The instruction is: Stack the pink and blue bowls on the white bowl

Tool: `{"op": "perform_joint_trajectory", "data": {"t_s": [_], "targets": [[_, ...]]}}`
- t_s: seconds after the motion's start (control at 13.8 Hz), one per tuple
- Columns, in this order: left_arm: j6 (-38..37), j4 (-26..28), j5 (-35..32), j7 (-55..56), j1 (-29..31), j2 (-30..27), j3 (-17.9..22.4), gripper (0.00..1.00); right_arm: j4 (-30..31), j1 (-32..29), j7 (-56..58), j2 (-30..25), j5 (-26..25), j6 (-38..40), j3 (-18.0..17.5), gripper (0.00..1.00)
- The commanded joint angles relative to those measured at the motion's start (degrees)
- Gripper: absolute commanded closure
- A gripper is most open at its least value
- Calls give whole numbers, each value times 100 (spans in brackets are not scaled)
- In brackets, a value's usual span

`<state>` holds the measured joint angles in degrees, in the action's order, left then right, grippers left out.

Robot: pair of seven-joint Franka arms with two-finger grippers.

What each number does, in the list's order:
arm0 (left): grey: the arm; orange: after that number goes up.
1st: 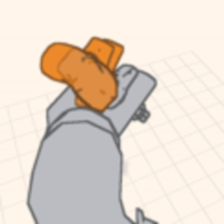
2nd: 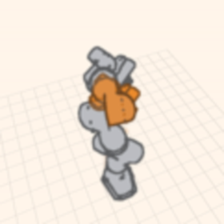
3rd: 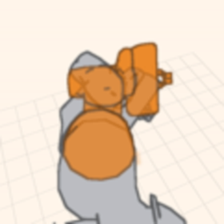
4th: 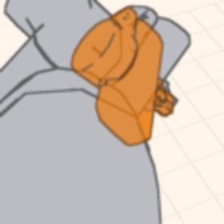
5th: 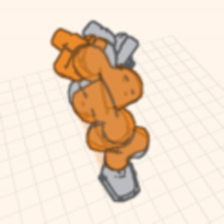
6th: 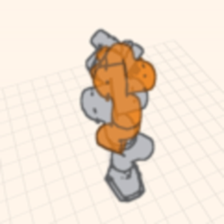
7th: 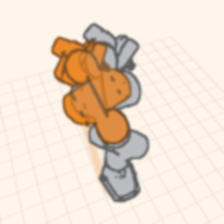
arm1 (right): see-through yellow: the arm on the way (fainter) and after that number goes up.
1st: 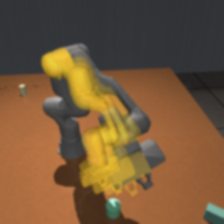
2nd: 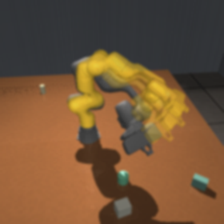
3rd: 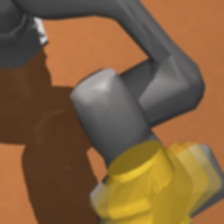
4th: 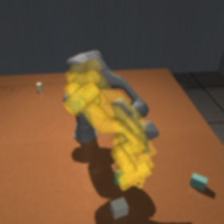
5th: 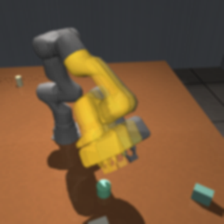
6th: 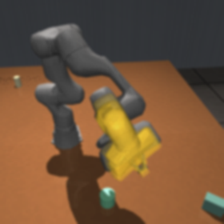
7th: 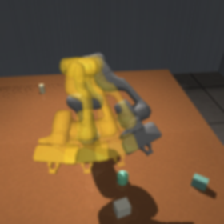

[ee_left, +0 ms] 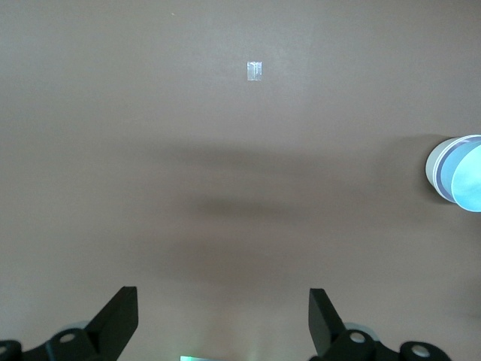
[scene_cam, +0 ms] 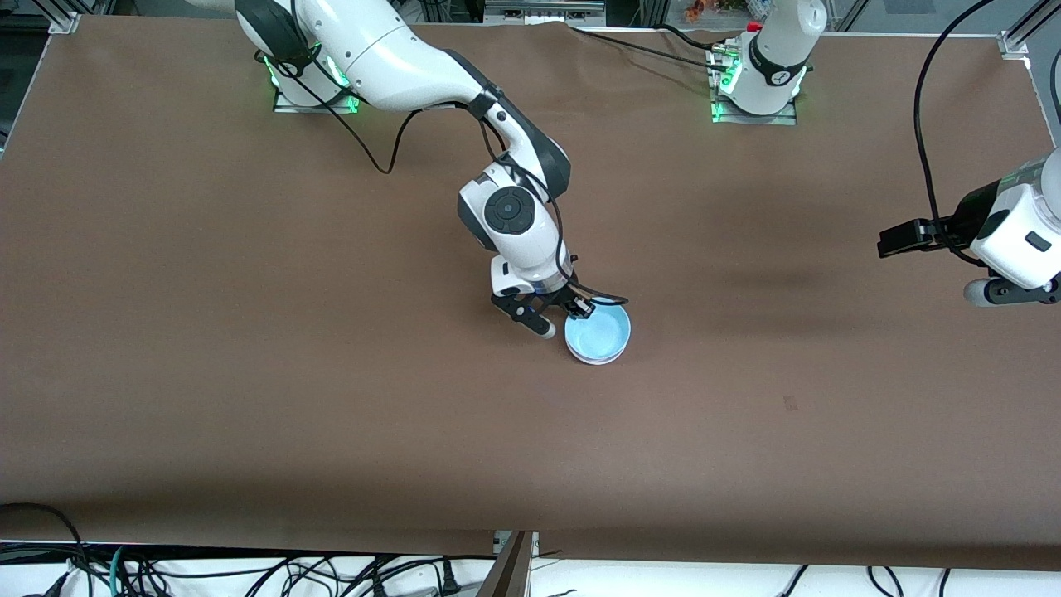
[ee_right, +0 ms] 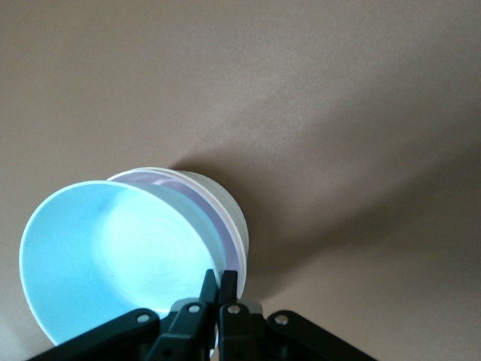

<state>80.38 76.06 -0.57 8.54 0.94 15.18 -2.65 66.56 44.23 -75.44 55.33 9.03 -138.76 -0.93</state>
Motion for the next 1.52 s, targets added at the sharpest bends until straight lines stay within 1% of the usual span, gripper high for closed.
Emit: {"op": "perform_joint_trajectory", "data": {"t_s": [0.0,0.07,0.14,0.22,0.29,0.36,0.43,0.51,0.58,0.72,0.87,1.08,1.16,1.23,1.3,1.37,1.44], "targets": [[-92,-153,82,-125,3,73,-8,0,-231,50,-6,197,-155,16,14,96],[-92,-144,101,-133,21,73,-8,0,-240,50,3,197,-156,16,14,95],[-84,-144,101,-142,47,82,-8,0,-240,42,3,188,-147,16,14,88],[-84,-153,110,-142,47,82,-8,0,-249,33,3,171,-147,16,23,73],[-92,-153,101,-142,38,82,-8,0,-249,-2,12,153,-138,16,14,65],[-84,-153,101,-142,38,82,-8,0,-275,-11,21,145,-138,33,-3,49],[-84,-153,101,-142,38,82,-8,0,-371,-11,12,136,-138,77,-12,31],[-84,-153,110,-142,38,91,-8,0,-459,-11,12,101,-138,173,-4,5],[-84,-153,101,-142,30,91,-8,0,-503,-11,12,57,-138,357,40,0],[-84,-153,101,-142,30,91,-8,0,-600,-151,82,-179,-147,743,58,0],[-84,-153,101,-142,38,91,-8,0,-574,-545,572,-644,-138,1025,23,0],[-92,-153,101,-125,30,82,-8,0,-556,-1030,1073,-1233,-59,1972,23,0],[-92,-153,101,-125,30,91,-8,0,-495,-1257,1389,-1514,-50,2428,23,0],[-92,-153,101,-116,30,91,-8,0,-486,-1555,1896,-1734,-50,3007,14,0],[-92,-153,101,-116,21,82,-8,0,-460,-1706,2554,-2015,-68,3639,40,0],[-92,-153,101,-116,21,91,-8,0,-338,-1838,3222,-2287,-146,4063,180,0],[-92,-153,110,-116,21,91,-8,0,-145,-1874,3812,-2560,-156,4285,459,0]]}}
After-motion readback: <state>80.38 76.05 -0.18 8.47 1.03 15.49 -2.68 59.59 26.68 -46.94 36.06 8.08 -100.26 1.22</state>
